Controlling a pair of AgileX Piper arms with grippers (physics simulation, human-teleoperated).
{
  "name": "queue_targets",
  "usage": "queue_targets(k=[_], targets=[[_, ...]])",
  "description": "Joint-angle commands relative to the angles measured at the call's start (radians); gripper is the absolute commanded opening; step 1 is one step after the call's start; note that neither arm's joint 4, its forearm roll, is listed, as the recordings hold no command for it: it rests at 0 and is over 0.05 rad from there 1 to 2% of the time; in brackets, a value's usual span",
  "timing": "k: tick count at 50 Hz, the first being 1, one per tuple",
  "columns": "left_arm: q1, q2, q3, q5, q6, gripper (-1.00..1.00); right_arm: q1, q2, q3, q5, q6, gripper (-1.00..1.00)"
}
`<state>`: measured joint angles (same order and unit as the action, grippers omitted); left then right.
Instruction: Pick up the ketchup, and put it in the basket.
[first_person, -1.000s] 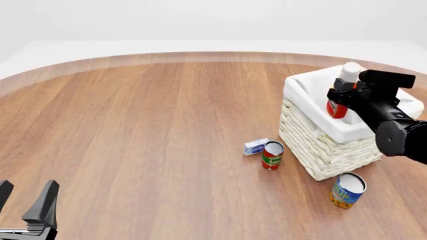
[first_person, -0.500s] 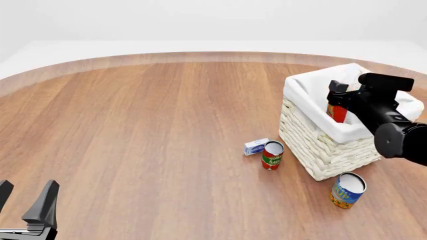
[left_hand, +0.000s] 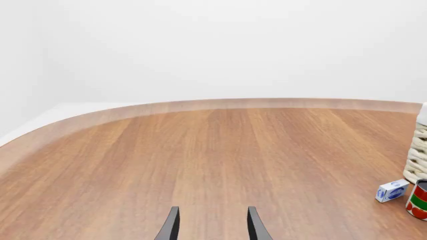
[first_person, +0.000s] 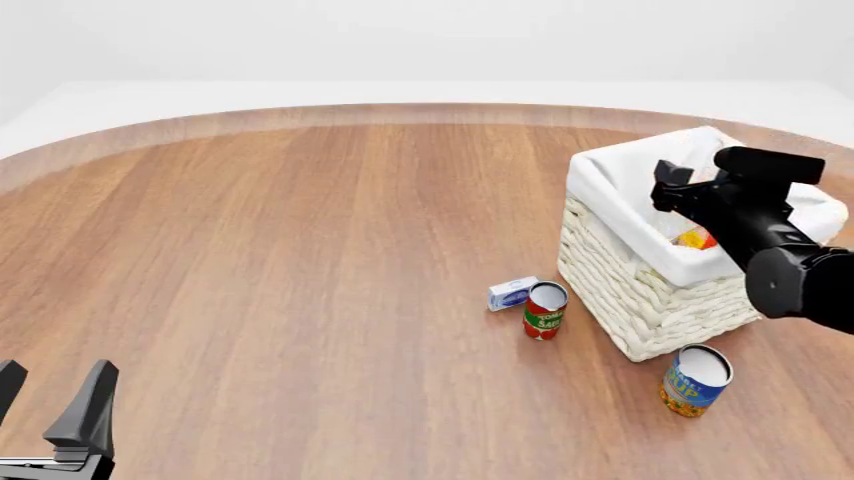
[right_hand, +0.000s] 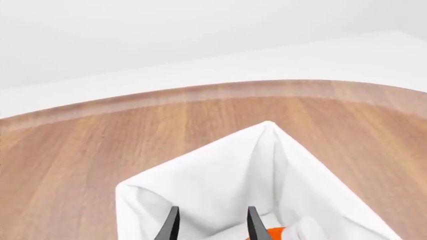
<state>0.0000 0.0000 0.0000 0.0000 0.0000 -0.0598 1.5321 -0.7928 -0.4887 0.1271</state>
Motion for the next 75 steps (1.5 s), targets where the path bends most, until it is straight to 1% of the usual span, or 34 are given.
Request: queue_targets(k=[1, 21, 27, 34, 55, 75], targets=[[0.000, 0.000, 0.000, 0.000, 0.000, 1.00, 0.005, -0.004, -0.003, 0.004, 0.000, 1.00], [0.000, 0.000, 0.000, 0.000, 0.000, 1.00, 0.028, 0.003, -0.024, 0.018, 0.000, 1.00], [0.000, 0.000, 0.000, 0.000, 0.000, 1.00, 0.040, 0.021, -0.016, -0.007, 0.014, 1.00], [0.000, 0.000, 0.000, 0.000, 0.000, 1.00, 0.047, 0.022, -0.014, -0.012, 0.019, 1.00], [0.000, 0.000, 0.000, 0.000, 0.000, 1.00, 0.066, 0.006, -0.006, -0.024, 0.022, 1.00], [0.000, 0.000, 0.000, 0.000, 0.000, 1.00, 0.113, -0.015, -0.019, -0.020, 0.001, 1.00]])
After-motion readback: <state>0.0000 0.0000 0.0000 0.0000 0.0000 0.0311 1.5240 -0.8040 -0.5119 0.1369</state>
